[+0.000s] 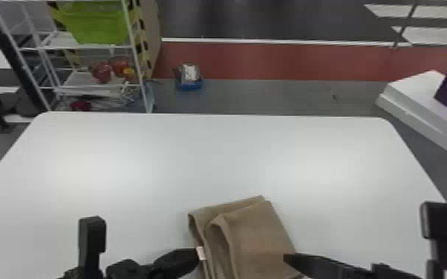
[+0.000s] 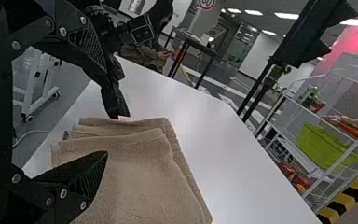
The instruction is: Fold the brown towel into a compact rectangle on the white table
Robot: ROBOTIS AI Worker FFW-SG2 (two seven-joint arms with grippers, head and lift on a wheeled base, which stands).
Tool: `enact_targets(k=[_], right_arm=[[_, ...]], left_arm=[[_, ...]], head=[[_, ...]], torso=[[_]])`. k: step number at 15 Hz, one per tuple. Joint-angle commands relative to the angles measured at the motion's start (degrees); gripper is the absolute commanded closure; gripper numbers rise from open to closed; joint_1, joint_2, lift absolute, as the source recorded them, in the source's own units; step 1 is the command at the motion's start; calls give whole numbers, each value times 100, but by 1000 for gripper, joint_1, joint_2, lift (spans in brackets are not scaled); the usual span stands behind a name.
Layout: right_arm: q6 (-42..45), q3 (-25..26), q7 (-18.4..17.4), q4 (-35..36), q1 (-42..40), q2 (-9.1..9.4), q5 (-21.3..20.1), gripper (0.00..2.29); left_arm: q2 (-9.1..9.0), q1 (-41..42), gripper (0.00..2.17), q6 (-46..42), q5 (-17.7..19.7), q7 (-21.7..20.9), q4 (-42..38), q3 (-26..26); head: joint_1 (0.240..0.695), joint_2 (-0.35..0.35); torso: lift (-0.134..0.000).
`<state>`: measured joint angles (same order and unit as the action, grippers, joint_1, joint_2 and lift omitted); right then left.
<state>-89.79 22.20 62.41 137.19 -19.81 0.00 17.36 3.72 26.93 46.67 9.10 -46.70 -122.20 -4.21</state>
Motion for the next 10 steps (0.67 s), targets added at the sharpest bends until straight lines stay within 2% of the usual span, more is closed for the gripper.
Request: enact_targets(k=[1,2,5,7,10], right_arm=[[35,417,193,-8,-295,5,127,964],[158,488,245,-34,-445,5,110,1480],[721,496,316,-201,-831,5,101,1953],[949,496,298,-254,-972,5,-31,1956],[1687,382,210,-254,-1209,5,-664,1956]], left_arm=[[-3,67,1484,76,197,-50,-207,-265],[-3,67,1484,76,259,-76,-225,-300],[-12,128,1487,76,566,-182,-295,-731],[-47,155,1487,58,997,-305,-322,-1161],[-118,199,1443,-47,1639,-489,-330,-1759]], head=[[695,-58],[695,-67],[695,-86],[695,-76],[695,-34]], torso=[[-123],[-123],[-123],[-123],[-123]])
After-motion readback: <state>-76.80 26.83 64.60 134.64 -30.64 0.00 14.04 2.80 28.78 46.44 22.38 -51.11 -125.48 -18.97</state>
